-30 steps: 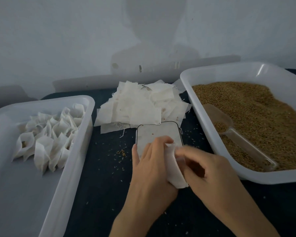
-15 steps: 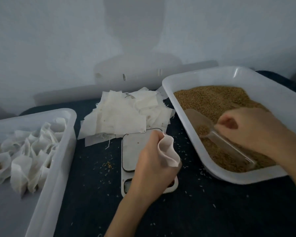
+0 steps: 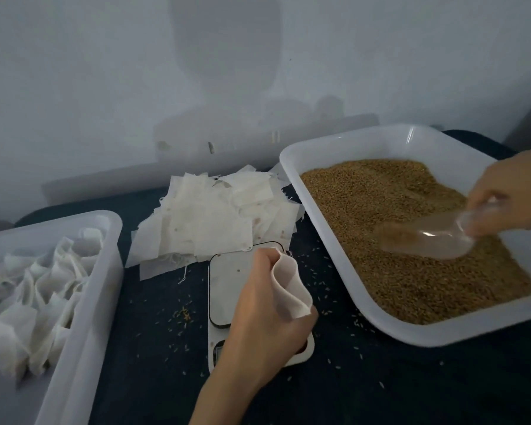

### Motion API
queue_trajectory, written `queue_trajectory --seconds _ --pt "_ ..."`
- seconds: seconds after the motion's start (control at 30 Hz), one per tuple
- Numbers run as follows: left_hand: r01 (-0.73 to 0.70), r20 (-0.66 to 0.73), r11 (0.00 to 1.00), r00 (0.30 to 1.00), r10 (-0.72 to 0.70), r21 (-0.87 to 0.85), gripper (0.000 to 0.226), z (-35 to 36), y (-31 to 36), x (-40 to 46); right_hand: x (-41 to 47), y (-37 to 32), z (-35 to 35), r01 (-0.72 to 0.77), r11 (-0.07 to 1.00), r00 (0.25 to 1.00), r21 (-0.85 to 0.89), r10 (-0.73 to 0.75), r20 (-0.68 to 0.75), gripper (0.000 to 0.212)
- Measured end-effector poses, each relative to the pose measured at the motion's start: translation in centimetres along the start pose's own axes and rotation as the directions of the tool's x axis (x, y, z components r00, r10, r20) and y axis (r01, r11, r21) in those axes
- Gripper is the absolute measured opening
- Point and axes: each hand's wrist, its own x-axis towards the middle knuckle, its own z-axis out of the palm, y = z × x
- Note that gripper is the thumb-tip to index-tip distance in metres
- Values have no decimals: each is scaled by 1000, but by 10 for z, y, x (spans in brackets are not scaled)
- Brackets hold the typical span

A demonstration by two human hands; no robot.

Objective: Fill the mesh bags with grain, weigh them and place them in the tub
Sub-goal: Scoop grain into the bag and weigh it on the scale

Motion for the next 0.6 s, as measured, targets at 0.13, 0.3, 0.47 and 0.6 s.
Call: queue_trajectory --seconds 0.13,0.3,0.47,0.6 --pt "-35 -9 999 999 35 -36 22 1 1 -1 7 -7 22 3 997 995 -76 5 99 46" --pt "-73 -70 997 995 71 -22 12 -2 4 -6 33 -41 75 0 994 994 106 11 -109 29" --pt "-79 -122 996 990 72 -51 12 -6 6 -10 46 -50 89 28 961 974 276 36 -223 27" --pt "-67 -129 996 990 59 -61 11 -4 7 -11 52 -48 74 -10 955 965 297 87 -247 34"
